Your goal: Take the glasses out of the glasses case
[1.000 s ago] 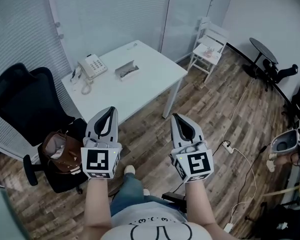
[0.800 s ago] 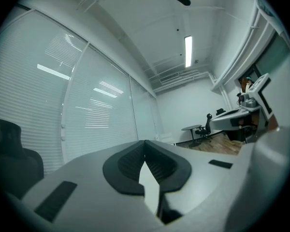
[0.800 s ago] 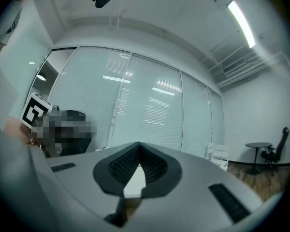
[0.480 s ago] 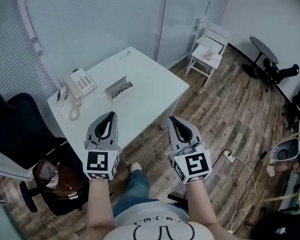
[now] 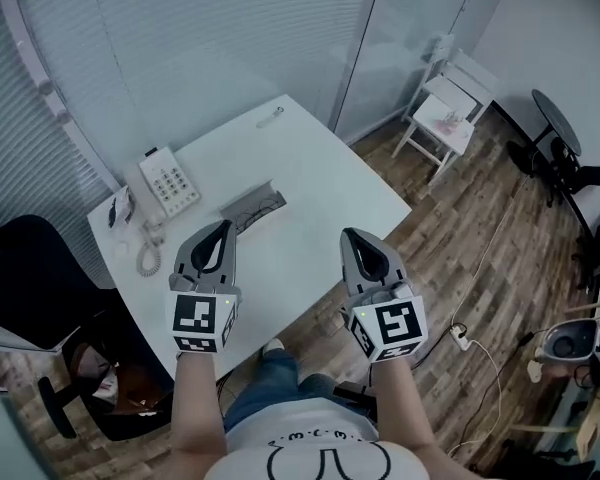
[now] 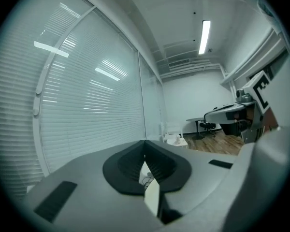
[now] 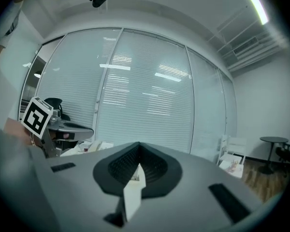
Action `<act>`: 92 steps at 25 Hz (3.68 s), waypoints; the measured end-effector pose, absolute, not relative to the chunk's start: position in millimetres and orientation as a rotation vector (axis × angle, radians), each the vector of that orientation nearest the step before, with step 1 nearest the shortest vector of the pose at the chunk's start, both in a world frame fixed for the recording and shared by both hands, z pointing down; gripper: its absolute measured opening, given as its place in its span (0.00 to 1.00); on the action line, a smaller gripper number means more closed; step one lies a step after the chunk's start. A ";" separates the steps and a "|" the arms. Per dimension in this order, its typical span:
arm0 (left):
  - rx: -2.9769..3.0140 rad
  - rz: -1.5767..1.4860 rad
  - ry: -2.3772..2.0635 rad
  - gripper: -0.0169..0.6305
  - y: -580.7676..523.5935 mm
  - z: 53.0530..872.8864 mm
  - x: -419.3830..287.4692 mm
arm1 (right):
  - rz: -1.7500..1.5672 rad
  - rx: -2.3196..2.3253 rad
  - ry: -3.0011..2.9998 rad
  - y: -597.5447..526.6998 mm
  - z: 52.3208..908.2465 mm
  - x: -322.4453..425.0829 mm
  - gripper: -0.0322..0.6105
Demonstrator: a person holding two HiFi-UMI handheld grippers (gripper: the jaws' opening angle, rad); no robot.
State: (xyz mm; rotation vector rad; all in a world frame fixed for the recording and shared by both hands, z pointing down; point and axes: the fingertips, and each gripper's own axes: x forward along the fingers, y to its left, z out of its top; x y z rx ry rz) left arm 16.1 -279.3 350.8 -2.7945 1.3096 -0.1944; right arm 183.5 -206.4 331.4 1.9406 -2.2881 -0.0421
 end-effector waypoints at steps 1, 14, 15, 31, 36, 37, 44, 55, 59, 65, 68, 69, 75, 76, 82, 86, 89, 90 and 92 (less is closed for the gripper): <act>-2.809 -0.207 1.311 0.05 -286.8 354.4 16.0 | -0.031 1.938 -2.285 -214.9 333.9 185.6 0.07; -2.958 -0.574 1.185 0.25 -347.2 422.2 42.5 | 0.079 1.846 -2.294 -291.0 369.4 208.6 0.07; -2.965 -0.634 1.154 0.24 -351.5 431.1 47.0 | 0.088 1.833 -2.298 -298.0 373.4 211.0 0.07; -2.934 -1.490 0.613 0.19 -394.1 561.0 90.0 | 0.298 1.612 -2.342 -385.1 449.5 242.1 0.07; -2.859 -1.678 0.485 0.17 -400.7 582.2 93.9 | 0.337 1.585 -2.339 -402.1 463.3 251.0 0.07; -2.849 -1.709 0.462 0.17 -400.5 585.6 94.7 | 0.339 1.582 -2.339 -404.9 464.3 252.6 0.07; -2.834 -1.790 0.435 0.08 -401.5 601.7 95.5 | 0.358 1.574 -2.335 -415.4 473.6 259.4 0.07; -2.763 -1.669 0.595 0.06 -415.0 573.0 92.1 | 0.335 1.567 -2.350 -409.2 465.9 252.4 0.07; -2.748 -1.572 0.672 0.06 -420.7 546.9 92.3 | 0.298 1.582 -2.360 -404.5 451.0 249.7 0.07; -2.757 -1.475 0.728 0.06 -416.5 521.5 86.7 | 0.246 1.619 -2.377 -395.3 431.2 242.0 0.07; -2.737 -1.467 0.749 0.06 -409.2 514.2 76.5 | 0.224 1.616 -2.390 -387.5 424.4 232.3 0.07; -2.737 -1.460 0.762 0.06 -406.8 510.8 72.3 | 0.219 1.614 -2.394 -384.6 422.5 229.0 0.07; -2.729 -1.453 0.830 0.06 -385.3 499.8 37.3 | 0.206 1.605 -2.413 -362.2 416.5 206.8 0.07; -2.731 -1.454 0.845 0.06 -380.5 499.5 30.0 | 0.205 1.601 -2.417 -358.5 416.0 202.2 0.07; -2.758 -1.487 0.907 0.06 -348.9 508.2 -9.7 | 0.191 1.554 -2.441 -336.6 414.1 174.8 0.07; -2.786 -1.547 0.910 0.06 -333.8 526.7 -27.7 | 0.210 1.529 -2.434 -325.7 422.9 164.3 0.07; -2.815 -1.594 0.895 0.06 -323.8 545.3 -34.2 | 0.235 1.509 -2.424 -319.9 433.4 160.0 0.07; -2.823 -1.611 0.886 0.06 -320.1 551.8 -34.9 | 0.243 1.502 -2.419 -317.9 437.2 159.2 0.07; -2.838 -1.644 0.870 0.06 -312.8 565.0 -35.3 | 0.263 1.492 -2.408 -314.1 445.0 158.7 0.07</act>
